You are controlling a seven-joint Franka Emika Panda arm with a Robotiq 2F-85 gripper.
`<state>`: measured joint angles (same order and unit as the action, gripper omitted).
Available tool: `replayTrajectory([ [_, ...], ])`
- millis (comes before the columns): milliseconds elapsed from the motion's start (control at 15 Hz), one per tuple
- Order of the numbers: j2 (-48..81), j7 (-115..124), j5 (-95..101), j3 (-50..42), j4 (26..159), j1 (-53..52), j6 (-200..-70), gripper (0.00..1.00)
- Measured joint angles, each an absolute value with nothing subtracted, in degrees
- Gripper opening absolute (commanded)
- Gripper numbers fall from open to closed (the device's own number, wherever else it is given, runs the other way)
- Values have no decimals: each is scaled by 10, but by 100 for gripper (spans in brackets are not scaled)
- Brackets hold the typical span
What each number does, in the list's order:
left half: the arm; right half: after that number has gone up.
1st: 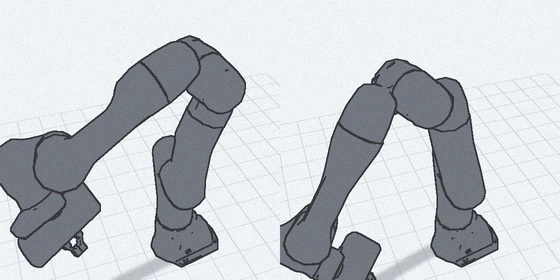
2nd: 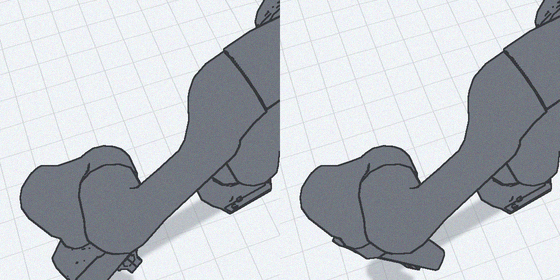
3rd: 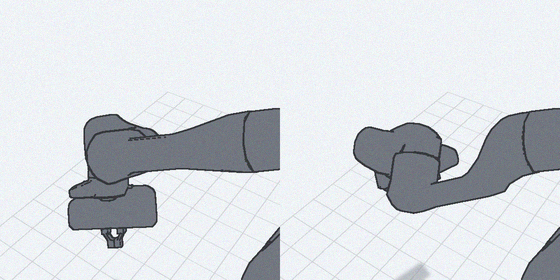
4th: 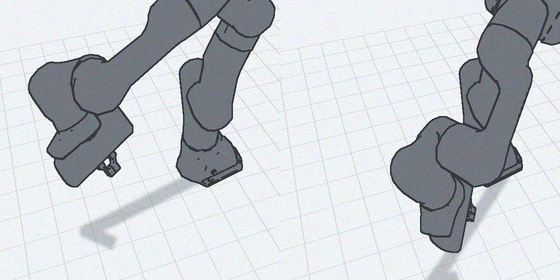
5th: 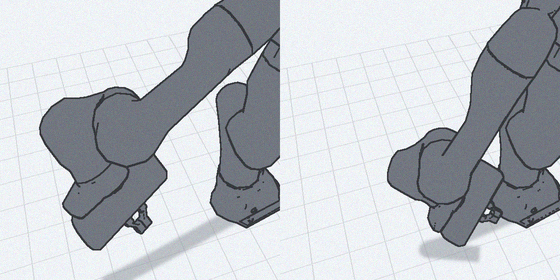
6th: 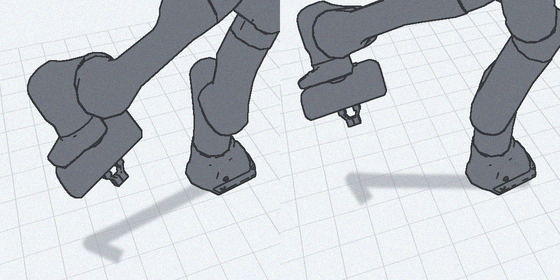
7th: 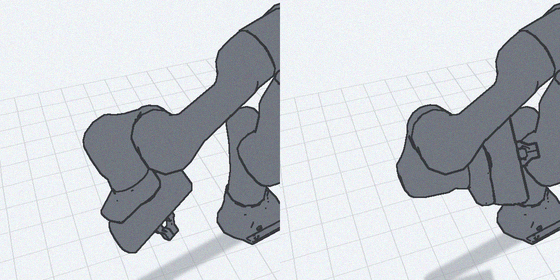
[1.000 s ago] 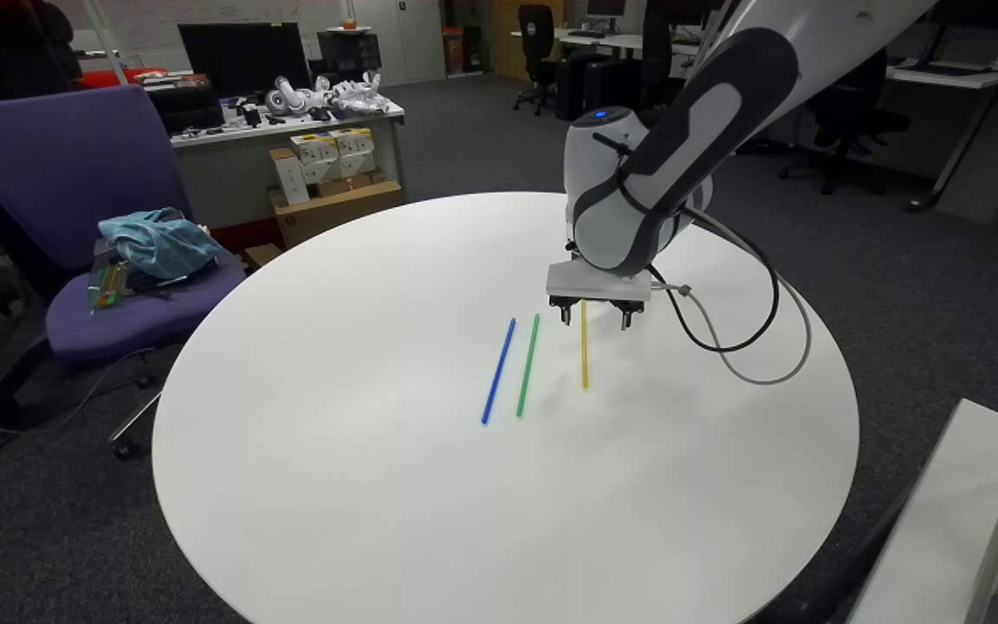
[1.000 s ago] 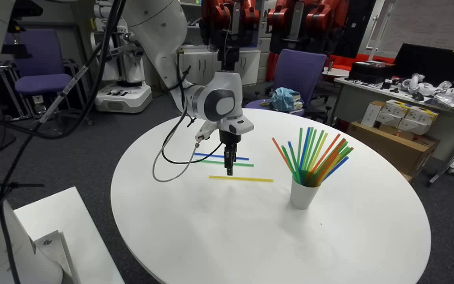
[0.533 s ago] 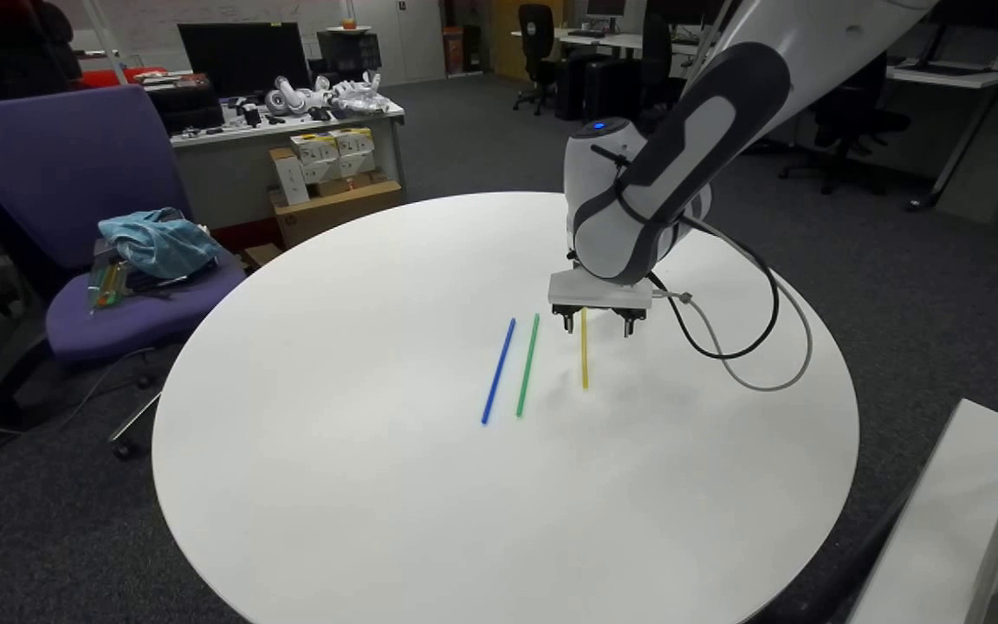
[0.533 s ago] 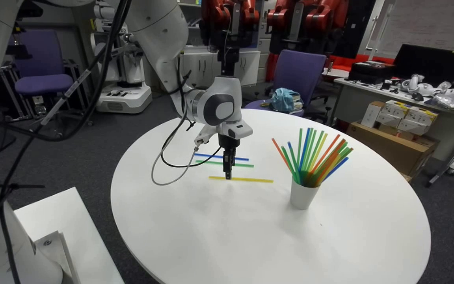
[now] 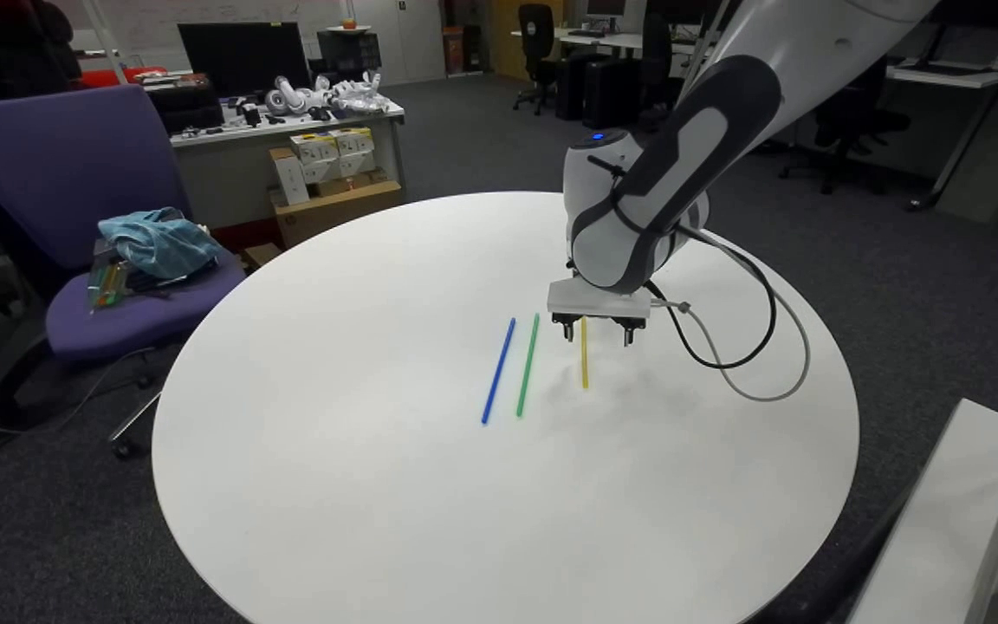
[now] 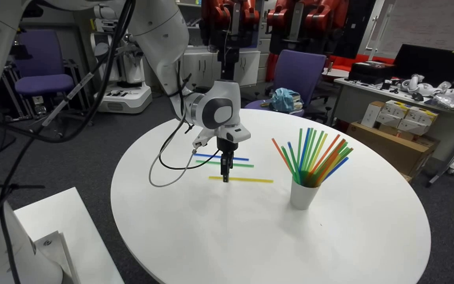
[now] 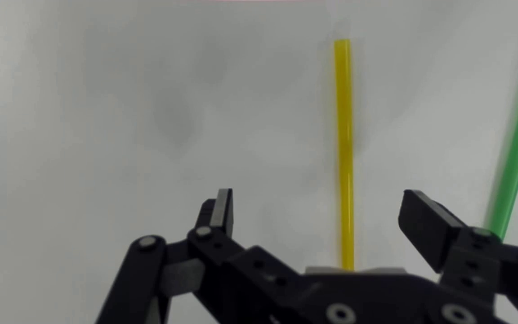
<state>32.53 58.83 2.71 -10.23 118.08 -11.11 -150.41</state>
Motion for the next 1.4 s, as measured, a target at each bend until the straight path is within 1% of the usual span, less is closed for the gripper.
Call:
replayTrajectory([
  [667,345,588,-13,-88,1186,-110,-1581,100],
  [733,347,588,-14,-88,1186,-110,-1581,95],
  [800,349,588,-14,-88,1186,-110,-1581,74],
  [933,352,588,-14,-88,1186,-110,-1581,69],
  [1000,353,587,-14,-88,1186,-110,-1581,64],
  [1333,354,587,-14,-88,1186,-110,-1581,26],
  [1400,354,587,-14,-88,1186,-110,-1581,17],
])
